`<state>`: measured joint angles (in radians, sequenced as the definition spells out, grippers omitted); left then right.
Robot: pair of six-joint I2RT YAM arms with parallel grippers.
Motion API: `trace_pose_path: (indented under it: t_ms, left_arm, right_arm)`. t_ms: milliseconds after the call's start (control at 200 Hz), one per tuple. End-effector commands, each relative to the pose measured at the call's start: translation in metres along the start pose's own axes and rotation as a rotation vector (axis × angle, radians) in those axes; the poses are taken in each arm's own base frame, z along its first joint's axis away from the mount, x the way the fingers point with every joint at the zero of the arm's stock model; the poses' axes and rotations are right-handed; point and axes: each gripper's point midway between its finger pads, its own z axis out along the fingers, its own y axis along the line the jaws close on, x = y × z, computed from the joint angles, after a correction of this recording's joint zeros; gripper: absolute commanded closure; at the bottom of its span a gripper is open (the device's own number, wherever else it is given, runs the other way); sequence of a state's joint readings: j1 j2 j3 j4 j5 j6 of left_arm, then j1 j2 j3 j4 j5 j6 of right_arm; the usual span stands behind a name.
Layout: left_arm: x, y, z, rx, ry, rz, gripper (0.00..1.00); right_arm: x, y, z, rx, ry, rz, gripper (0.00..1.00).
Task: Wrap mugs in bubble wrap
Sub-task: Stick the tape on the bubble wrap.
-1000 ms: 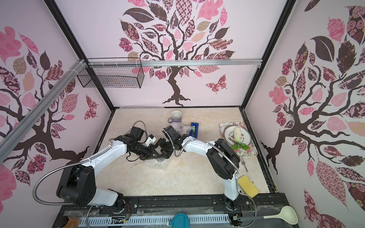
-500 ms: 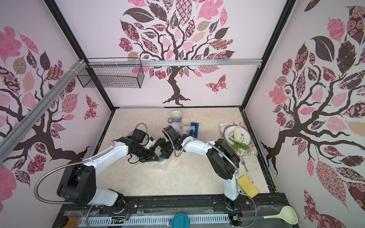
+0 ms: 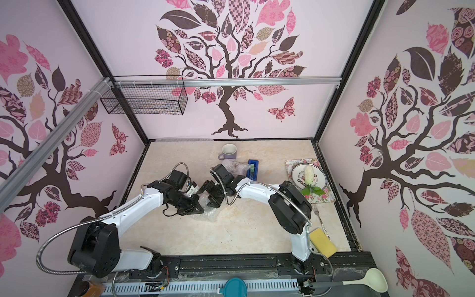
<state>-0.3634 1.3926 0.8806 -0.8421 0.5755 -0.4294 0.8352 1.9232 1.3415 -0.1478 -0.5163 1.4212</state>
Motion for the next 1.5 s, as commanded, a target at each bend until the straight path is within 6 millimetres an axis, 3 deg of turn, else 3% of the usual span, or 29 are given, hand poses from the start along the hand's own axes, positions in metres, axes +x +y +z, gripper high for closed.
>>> trace_pose_path:
  t_ms: [0, 510, 895, 1075, 1280, 1435, 1496]
  left_arm:
    - [0.014, 0.027, 0.014, -0.087, 0.063, -0.065, 1.00]
    - [0.003, 0.034, 0.015, -0.124, 0.022, -0.077, 1.00]
    - [0.000, 0.032, 0.015, -0.116, 0.015, -0.073, 1.00]
    - [-0.001, 0.030, 0.014, -0.109, 0.008, -0.071, 1.00]
    - [-0.001, 0.027, 0.013, -0.098, 0.005, -0.068, 1.00]
    - [-0.003, 0.023, 0.012, -0.078, -0.004, -0.063, 1.00]
    - [-0.004, 0.021, 0.010, -0.072, -0.010, -0.059, 1.00]
  right_arm:
    - [-0.001, 0.006, -0.007, 0.020, -0.025, 0.012, 0.18]
    - [0.008, 0.009, -0.030, 0.081, -0.014, 0.019, 0.12]
    - [0.015, 0.042, -0.053, 0.008, -0.007, 0.004, 0.08]
    - [0.019, 0.040, -0.059, 0.006, 0.006, 0.014, 0.08]
    - [0.016, 0.043, -0.083, -0.012, -0.031, 0.000, 0.07]
    - [0.001, 0.045, -0.088, -0.032, -0.050, -0.048, 0.19]
    - [-0.001, 0.042, -0.080, -0.022, -0.030, -0.076, 0.38]
